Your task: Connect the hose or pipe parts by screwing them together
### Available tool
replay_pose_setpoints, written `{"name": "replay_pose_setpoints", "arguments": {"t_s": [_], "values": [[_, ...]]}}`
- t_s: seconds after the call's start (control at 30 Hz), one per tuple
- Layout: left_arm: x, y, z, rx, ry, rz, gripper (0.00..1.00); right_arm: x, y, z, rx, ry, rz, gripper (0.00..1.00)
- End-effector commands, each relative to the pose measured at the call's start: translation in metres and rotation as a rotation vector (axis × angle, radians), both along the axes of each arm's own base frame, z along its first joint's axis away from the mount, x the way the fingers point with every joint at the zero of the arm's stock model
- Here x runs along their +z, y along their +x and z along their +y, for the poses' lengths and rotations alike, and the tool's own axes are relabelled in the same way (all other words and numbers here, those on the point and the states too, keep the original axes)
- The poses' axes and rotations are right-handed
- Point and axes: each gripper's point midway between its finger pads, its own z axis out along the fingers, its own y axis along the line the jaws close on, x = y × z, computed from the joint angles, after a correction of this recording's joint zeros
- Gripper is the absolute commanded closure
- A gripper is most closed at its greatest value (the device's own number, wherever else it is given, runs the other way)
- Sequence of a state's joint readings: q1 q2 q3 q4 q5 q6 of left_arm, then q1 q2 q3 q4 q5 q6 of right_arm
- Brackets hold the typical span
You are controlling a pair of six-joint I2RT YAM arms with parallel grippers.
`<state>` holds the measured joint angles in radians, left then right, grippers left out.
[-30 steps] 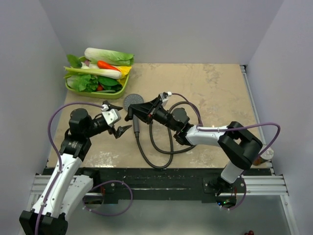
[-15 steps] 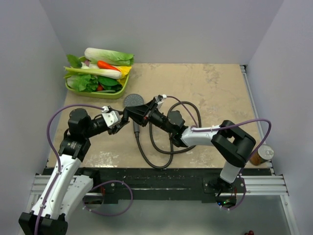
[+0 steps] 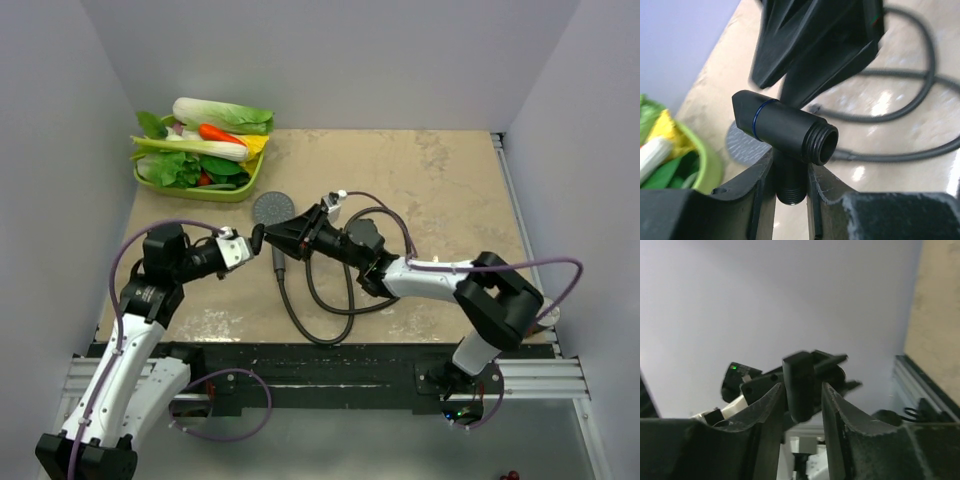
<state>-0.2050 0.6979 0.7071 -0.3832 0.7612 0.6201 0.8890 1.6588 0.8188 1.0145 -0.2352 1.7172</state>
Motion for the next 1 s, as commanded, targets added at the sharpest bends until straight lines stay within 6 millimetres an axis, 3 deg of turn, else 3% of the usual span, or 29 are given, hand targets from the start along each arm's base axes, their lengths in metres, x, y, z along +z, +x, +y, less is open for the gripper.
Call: {"name": "replay_pose_setpoints", "arguments": {"t_s": [0.0, 0.03, 0.1, 0.13, 0.37, 0.4, 0.47, 0.63, 0.97], "values": [[0.026, 0.027, 0.034, 0.114, 0.213, -0.283, 0.97, -0.009, -0.002, -0.013, 0.001, -0.291, -0.115, 0.58], [0.026, 0.029, 0.037, 0.120, 0.248, -0.309, 0.98, -0.022, -0.003, -0.015, 0.012, -0.365, -0.087, 0.57], [0.028, 0.032, 0.045, 0.149, 0.291, -0.336, 1.00, -0.017, 0.003, -0.014, -0.001, -0.413, -0.123, 0.53], [0.030, 0.034, 0.047, 0.152, 0.312, -0.359, 1.00, -0.024, 0.003, -0.014, 0.002, -0.446, -0.109, 0.53], [0.027, 0.029, 0.054, 0.143, 0.392, -0.391, 1.00, -0.025, 0.003, 0.002, 0.022, -0.434, -0.130, 0.51], [0.028, 0.028, 0.053, 0.139, 0.391, -0.391, 1.00, -0.015, 0.001, 0.009, 0.023, -0.433, -0.156, 0.51], [0.025, 0.026, 0.052, 0.126, 0.392, -0.374, 1.00, -0.019, 0.000, 0.015, 0.030, -0.481, -0.175, 0.51], [0.030, 0.018, 0.040, 0.076, 0.329, -0.326, 1.00, 0.004, -0.004, 0.027, 0.024, -0.467, -0.259, 0.51], [0.023, 0.017, 0.033, 0.051, 0.286, -0.262, 1.00, 0.026, -0.018, 0.003, -0.044, -0.444, -0.327, 0.49]]}}
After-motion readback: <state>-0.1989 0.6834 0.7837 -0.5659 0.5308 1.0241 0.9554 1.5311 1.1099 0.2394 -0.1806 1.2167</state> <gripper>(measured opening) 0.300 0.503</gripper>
